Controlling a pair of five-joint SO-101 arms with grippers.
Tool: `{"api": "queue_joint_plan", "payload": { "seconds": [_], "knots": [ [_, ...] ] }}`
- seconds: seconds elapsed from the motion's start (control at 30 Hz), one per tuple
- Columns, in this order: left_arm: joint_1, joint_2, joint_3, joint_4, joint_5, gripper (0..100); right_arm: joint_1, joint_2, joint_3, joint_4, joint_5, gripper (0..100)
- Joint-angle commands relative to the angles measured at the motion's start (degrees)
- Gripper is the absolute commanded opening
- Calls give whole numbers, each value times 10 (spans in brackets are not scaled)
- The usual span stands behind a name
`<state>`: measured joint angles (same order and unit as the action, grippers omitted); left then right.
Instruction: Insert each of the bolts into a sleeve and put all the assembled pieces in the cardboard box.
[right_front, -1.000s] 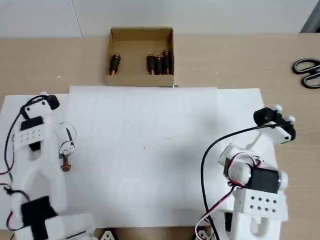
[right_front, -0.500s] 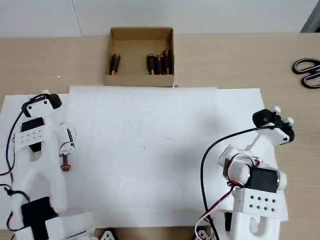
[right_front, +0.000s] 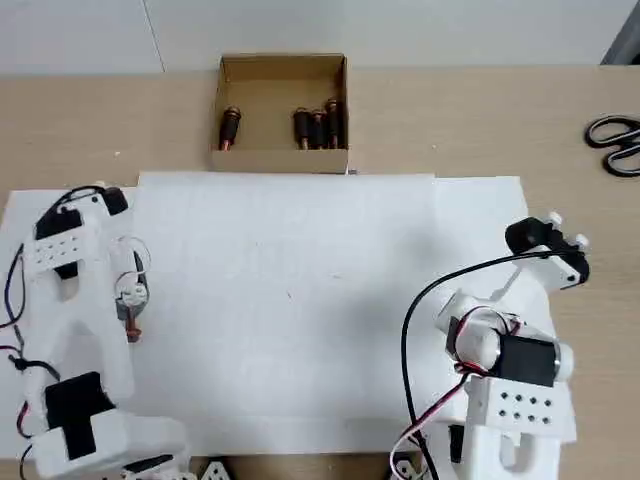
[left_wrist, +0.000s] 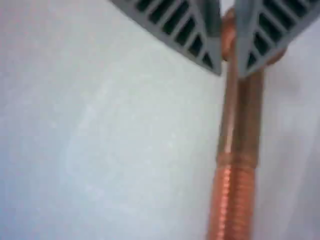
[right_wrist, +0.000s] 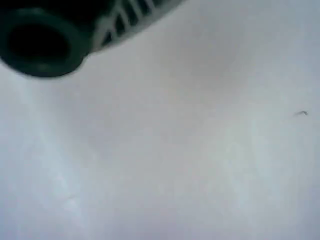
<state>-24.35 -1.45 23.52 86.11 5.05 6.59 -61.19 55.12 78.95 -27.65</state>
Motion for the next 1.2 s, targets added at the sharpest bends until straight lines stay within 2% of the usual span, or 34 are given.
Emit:
{"api": "queue_joint_plan", "payload": {
  "seconds": [0.0,0.4,0.67,0.97,1.17],
  "knots": [
    [0,-3,-39,36,-3,8,1,-7,-3,-11,3,2],
    [-4,-4,-49,46,-4,12,1,-7,-3,-12,3,2],
    [-4,-1,-49,33,-3,169,1,-4,-3,-29,3,2],
    [-4,4,-14,-25,-4,170,1,-4,-3,-31,4,2],
    [-4,4,0,-35,-5,170,2,-4,-3,-31,4,2]
  ]
}}
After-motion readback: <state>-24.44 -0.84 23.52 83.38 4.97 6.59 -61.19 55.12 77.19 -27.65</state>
